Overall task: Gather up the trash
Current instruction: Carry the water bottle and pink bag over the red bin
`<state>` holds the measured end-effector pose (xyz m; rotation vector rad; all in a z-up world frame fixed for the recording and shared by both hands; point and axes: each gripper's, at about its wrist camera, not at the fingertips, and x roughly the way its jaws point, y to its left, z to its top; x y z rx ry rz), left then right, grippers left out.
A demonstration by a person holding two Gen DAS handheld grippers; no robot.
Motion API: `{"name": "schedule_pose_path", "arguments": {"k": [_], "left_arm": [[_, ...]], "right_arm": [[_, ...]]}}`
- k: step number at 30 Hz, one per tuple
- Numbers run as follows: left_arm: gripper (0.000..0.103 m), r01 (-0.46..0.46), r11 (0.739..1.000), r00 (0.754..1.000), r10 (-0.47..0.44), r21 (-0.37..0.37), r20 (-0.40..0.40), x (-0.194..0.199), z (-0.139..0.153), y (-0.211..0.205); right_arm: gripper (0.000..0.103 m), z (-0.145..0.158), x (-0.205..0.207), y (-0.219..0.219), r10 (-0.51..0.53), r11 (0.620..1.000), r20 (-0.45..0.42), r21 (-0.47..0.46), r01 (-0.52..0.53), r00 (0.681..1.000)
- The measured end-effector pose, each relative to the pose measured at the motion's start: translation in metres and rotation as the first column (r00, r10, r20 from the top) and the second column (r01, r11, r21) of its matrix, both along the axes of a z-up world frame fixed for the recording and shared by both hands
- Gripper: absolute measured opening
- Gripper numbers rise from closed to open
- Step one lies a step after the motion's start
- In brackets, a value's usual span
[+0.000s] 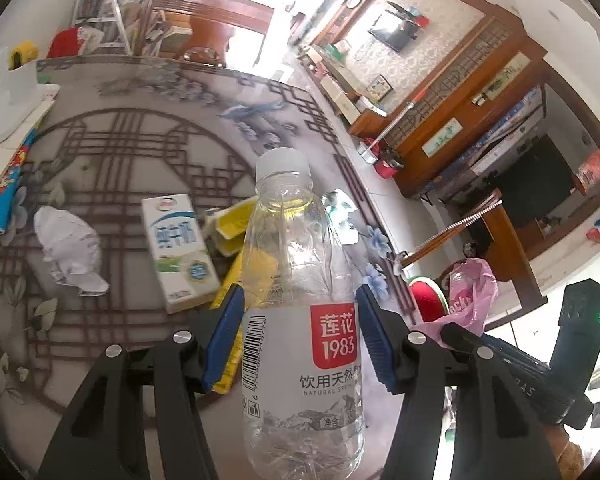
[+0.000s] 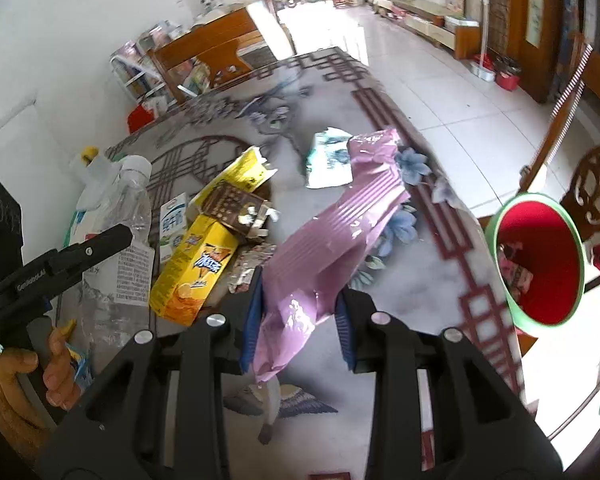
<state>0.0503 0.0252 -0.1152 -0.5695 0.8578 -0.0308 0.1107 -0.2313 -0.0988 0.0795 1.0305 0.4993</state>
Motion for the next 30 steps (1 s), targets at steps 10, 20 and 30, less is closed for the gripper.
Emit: {"name": "schedule_pose_path", "arguments": {"k": [10, 20, 30], "left_arm": [[0.055, 0.048, 0.999, 0.999, -0.048, 0.004, -0.004, 0.008, 0.001, -0.027], [0.055, 0.071, 0.997, 0.997, -0.071, 0.017, -0.014, 0.019, 0.001, -0.052], [0.055, 0.132, 0.991, 0.991, -0.132, 0.019, -0.03, 0.045, -0.002, -0.096]], "right_arm": [[0.032, -0.001, 0.002, -0.025, -0.051, 0.999, -0.005, 0.018, 0.051, 0.999], [0.032, -0.005, 0.009, -0.051, -0.075, 0.997, -0.014, 0.034, 0.075, 0.997], [0.032, -0.01, 0.023, -0.102, -0.143, 0.989, -0.03, 0.034, 0.144, 0.989]]}}
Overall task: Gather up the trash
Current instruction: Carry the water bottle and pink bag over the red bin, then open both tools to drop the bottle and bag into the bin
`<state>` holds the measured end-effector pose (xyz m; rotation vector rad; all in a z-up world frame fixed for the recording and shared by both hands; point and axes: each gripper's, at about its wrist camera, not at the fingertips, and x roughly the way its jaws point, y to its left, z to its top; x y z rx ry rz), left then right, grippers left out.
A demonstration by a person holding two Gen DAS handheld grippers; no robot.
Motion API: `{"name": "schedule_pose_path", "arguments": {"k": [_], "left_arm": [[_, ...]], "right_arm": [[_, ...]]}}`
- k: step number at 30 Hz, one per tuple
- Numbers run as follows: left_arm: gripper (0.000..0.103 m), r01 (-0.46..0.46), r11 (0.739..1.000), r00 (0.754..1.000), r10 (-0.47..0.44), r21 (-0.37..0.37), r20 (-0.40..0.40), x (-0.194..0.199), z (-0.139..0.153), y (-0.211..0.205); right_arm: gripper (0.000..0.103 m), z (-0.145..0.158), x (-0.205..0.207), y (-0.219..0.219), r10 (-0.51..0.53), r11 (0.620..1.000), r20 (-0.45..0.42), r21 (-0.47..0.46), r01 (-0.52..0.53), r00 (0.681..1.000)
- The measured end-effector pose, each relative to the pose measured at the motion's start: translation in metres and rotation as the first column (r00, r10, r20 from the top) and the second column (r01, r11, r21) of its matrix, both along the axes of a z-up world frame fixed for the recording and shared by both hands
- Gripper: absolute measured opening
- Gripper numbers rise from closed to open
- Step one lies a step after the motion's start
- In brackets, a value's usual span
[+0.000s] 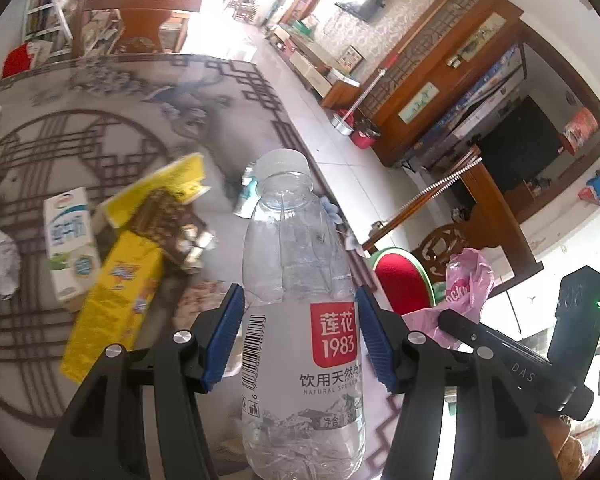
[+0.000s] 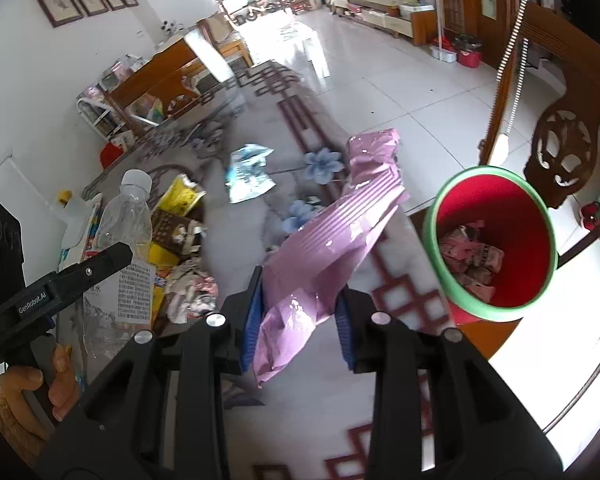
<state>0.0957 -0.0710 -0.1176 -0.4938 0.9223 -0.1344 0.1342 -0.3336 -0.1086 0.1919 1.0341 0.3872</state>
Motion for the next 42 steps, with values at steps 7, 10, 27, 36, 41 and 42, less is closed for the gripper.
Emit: {"name": "schedule_pose_path", "arguments": {"k": [7, 10, 27, 36, 41, 42], "left_arm": [[0.055, 0.063, 0.998, 0.998, -0.063, -0.008, -0.002, 0.024, -0.003, -0.042], [0.055, 0.096, 0.995, 0.995, -0.096, -0.008, -0.007, 0.036, -0.005, -0.062], [0.055, 0.286, 0.958, 0.958, -0.286, 0.0, -0.032, 0.112, -0.022, -0.197], [0.054, 0.343, 0.939, 0.938, -0.341, 0.017, -0.06, 0.149, -0.035, -0.242], [0.055, 0.377, 0.926, 0.924, -0.375, 0.011, -0.073, 0.161, -0.042, -0.262], [0.055, 0.381, 0.924, 0.922, -0.379, 0.015, -0.078, 0.163, -0.043, -0.266]], "right_arm": [[0.032, 0.001, 0.009, -0.045, -0.07, 0.997, 0.002, -0.012, 0.07, 0.998], [0.032, -0.002, 0.013, -0.067, -0.103, 0.995, -0.004, -0.013, 0.103, 0.995], [0.033, -0.024, 0.047, -0.186, -0.236, 0.972, -0.039, -0.015, 0.235, 0.971], [0.033, -0.039, 0.071, -0.209, -0.216, 0.976, -0.054, -0.031, 0.215, 0.975], [0.035, -0.041, 0.076, -0.214, -0.199, 0.98, -0.058, -0.036, 0.197, 0.978], [0.037, -0.042, 0.077, -0.215, -0.197, 0.98, -0.058, -0.034, 0.196, 0.979]]}}
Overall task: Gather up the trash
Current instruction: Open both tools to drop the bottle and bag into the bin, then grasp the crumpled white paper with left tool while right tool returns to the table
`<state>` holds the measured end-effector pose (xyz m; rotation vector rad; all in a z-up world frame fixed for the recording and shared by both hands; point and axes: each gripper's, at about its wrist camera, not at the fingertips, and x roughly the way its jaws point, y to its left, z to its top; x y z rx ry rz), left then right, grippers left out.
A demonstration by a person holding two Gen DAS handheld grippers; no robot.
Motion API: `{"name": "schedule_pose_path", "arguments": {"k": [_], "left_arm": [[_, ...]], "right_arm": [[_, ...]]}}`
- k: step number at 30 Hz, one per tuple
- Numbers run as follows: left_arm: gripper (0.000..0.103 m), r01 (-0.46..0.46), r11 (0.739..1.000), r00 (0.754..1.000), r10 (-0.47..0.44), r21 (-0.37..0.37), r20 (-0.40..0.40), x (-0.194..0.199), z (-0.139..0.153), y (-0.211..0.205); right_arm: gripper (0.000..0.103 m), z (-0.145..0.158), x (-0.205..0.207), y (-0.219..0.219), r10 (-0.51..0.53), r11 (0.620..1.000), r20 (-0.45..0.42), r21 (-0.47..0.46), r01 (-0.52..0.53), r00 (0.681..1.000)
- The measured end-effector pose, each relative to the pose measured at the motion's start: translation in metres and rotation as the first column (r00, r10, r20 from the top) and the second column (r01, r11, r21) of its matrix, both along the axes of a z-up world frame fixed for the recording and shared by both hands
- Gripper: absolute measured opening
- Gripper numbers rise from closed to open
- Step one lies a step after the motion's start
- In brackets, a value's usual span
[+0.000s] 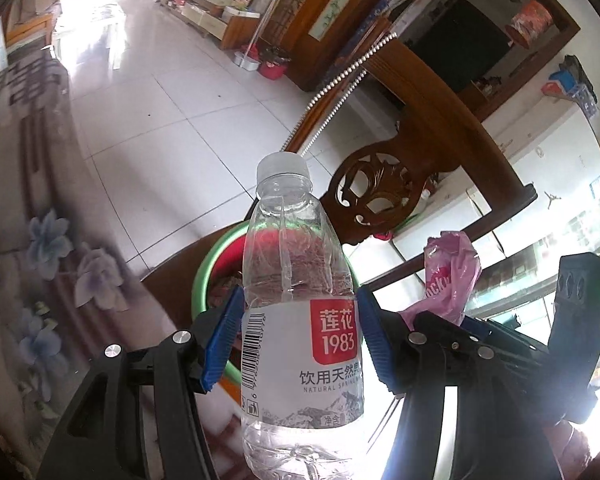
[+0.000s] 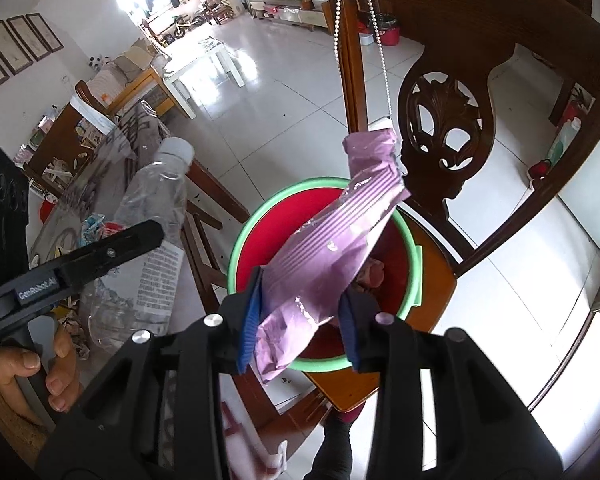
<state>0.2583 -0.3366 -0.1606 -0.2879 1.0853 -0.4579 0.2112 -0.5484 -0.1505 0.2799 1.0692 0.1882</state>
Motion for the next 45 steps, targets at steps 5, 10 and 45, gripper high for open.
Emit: {"name": "schedule_pose_path", "arguments": {"k": [5, 10, 45], "left_arm": [[0.073, 0.002, 1.0, 1.0, -0.001, -0.007, 0.01, 0.004, 0.0, -0.006], [0.074, -0.008, 1.0, 1.0, 0.008, -0.006, 0.018, 0.005, 0.003, -0.002], [0.074, -0.536, 0.842, 0.843, 0.529, 0.07, 0.092, -0.16, 0.034, 0.324]], "right_arm": [[0.049, -0.002, 0.003, -0.005, -0.014, 1.0, 0.004, 0.005, 0.014, 1.0], [0.054, -0.002, 0.003, -0.006, -0.031, 0.999, 0.001, 0.009, 0.031, 1.0], [0.063, 0.014, -0.061, 0.211, 0.171, 0.984, -0.005, 0.049, -0.171, 0.985]]}}
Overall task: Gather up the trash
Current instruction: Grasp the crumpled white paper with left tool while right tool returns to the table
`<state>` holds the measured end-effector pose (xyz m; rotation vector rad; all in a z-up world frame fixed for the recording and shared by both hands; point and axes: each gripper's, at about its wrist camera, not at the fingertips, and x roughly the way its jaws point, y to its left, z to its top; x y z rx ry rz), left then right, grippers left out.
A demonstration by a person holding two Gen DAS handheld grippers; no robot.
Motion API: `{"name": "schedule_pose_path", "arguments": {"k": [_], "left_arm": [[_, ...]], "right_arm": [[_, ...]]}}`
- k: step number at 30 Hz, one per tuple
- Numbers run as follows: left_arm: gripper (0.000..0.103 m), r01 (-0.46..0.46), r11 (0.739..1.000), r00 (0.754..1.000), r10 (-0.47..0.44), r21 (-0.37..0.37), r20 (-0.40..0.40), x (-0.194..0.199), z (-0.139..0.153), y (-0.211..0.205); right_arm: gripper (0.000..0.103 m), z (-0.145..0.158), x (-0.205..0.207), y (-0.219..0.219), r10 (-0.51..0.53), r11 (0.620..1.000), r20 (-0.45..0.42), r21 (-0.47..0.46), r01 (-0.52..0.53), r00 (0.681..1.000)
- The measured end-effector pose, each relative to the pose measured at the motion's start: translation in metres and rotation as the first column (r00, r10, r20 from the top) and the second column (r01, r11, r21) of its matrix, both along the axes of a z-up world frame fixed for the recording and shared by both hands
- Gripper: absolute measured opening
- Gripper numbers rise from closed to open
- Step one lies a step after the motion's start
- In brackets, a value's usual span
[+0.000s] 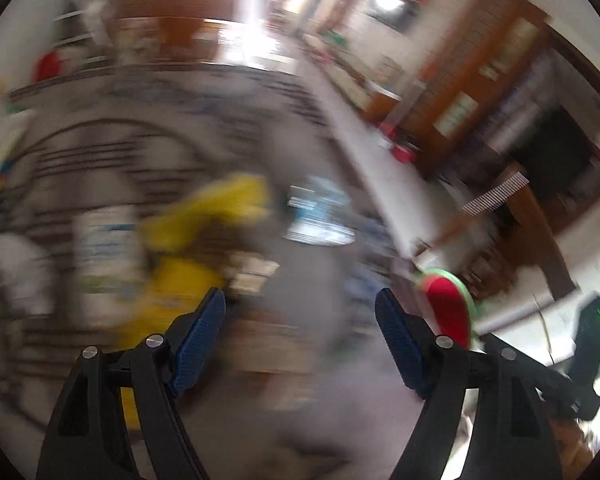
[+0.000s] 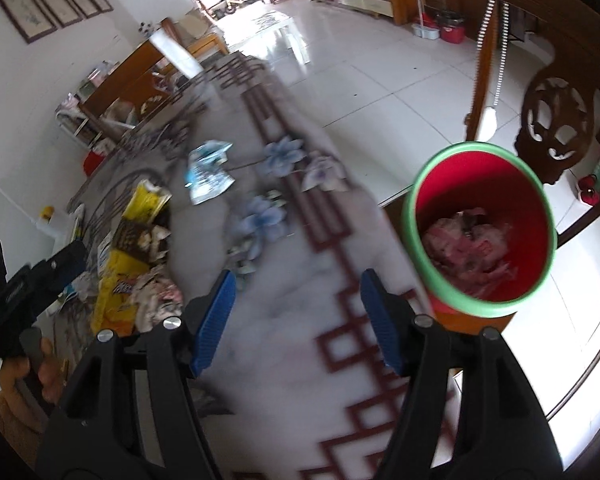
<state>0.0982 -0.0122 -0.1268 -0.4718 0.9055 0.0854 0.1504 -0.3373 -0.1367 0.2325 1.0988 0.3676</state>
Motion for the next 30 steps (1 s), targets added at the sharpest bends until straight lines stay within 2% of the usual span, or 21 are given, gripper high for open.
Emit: {"name": "schedule_pose_path", "arguments": {"k": [3, 5, 8, 11, 16, 23, 24, 27, 30], "left_arm": [[0.074, -0.139, 0.99, 0.99, 0.139, 0.02, -0.014, -0.019, -0.005, 0.056], [0.074, -0.229, 0.972, 0.973, 0.23, 0.043, -0.022, -0.032, -0.008, 0.092], [0.074, -0.318, 0.946, 0.946, 0.321, 0.055, -0.051, -0.044, -0.016, 0.127], [0.074, -0.371, 0.928, 0.923, 0.373, 0.04, -0.098, -0.051, -0.03, 0.157], [0.074, -0.372, 0.927, 0.912, 0.374, 0.04, -0.17, -0.045, -0.057, 0.174], [0.072, -0.337, 0.941, 0.92, 0.334, 0.021, -0.206, -0.036, -0.077, 0.191], [0.07, -0.328, 0.944, 0.922, 0.323, 0.012, -0.211, -0.033, -0.08, 0.192], [0.052, -0.316, 0.949, 0.926, 0.309, -0.002, -0.215, -0.03, -0.084, 0.191], [0.047, -0.288, 0.957, 0.94, 0.281, -0.012, -0.195, -0.029, -0.084, 0.188]], "right_arm": [[0.063, -0.001, -0.009, 0.02, 0.012, 1.0, -0.002, -0.002, -0.012, 1.0], [0.063, 0.0, -0.013, 0.03, 0.019, 1.0, -0.002, -0.004, -0.019, 1.0], [0.063, 0.002, -0.018, 0.045, 0.03, 1.0, 0.001, -0.008, -0.03, 1.0], [0.063, 0.004, -0.022, 0.058, 0.04, 0.999, 0.005, -0.015, -0.04, 0.999], [0.063, 0.008, -0.029, 0.074, 0.051, 0.998, 0.009, -0.034, -0.051, 0.999], [0.063, 0.01, -0.032, 0.088, 0.05, 0.997, 0.005, -0.063, -0.049, 0.999], [0.063, 0.01, -0.032, 0.09, 0.051, 0.996, 0.005, -0.067, -0.051, 0.999], [0.063, 0.011, -0.03, 0.098, 0.066, 0.995, 0.002, -0.079, -0.065, 0.998], [0.063, 0.011, -0.026, 0.108, 0.085, 0.993, -0.006, -0.08, -0.085, 0.996]]}}
